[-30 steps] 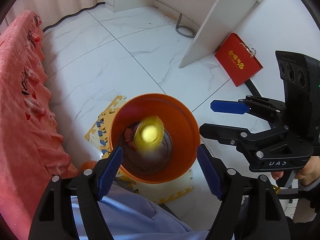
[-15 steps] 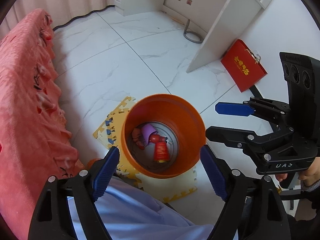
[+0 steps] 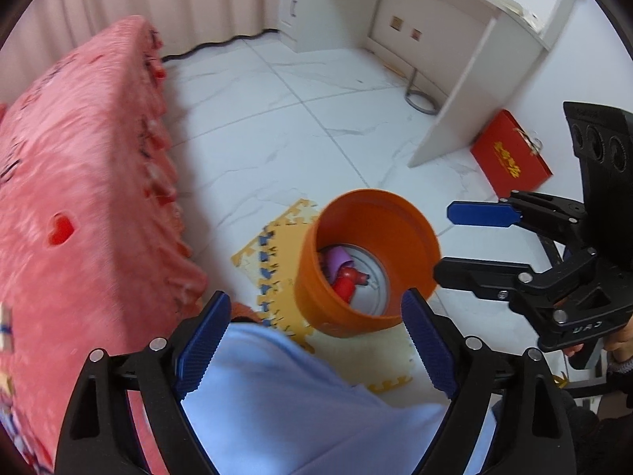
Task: Collect trash
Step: 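Move both open tools back over the bed toward the remaining items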
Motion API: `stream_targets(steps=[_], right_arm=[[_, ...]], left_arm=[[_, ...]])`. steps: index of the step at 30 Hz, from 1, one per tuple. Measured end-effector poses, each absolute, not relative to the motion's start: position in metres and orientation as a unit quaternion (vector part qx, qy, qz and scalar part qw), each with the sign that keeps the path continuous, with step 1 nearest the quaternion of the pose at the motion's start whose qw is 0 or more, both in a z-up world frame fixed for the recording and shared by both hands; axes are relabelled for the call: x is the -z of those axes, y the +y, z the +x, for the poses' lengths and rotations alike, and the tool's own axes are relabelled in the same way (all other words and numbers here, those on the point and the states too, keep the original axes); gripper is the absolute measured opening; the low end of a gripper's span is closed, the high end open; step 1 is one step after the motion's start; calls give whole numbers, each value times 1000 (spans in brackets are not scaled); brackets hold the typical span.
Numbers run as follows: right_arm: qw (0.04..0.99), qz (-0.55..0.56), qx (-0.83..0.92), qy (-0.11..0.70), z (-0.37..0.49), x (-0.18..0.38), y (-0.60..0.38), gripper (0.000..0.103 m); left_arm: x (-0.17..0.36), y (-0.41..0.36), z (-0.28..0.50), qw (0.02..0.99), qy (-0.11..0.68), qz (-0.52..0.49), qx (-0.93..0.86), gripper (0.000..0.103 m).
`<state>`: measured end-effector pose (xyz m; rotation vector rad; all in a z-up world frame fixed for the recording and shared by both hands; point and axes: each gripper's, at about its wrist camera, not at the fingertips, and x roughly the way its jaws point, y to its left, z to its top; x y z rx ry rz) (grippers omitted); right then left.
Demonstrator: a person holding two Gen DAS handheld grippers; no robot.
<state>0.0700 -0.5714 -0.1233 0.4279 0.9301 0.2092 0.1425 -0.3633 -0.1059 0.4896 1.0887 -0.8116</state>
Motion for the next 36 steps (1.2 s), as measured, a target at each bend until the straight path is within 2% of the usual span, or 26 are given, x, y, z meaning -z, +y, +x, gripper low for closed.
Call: stream_targets(steps=[4, 11, 13, 36], right_arm=[[869, 189, -130, 439, 79, 108, -543, 72], [866, 148, -197, 436, 97, 87, -477, 72], [864, 139, -213, 434, 102, 82, -459, 72], [819, 11, -385, 425, 175, 45, -219, 72]], left_arm=[[93, -332, 138, 774, 490, 199, 349, 93], [76, -272, 134, 803, 482, 173, 304, 93], [72, -252, 133, 811, 482, 159, 290, 97], [60, -11, 129, 865, 490, 17, 109, 97]])
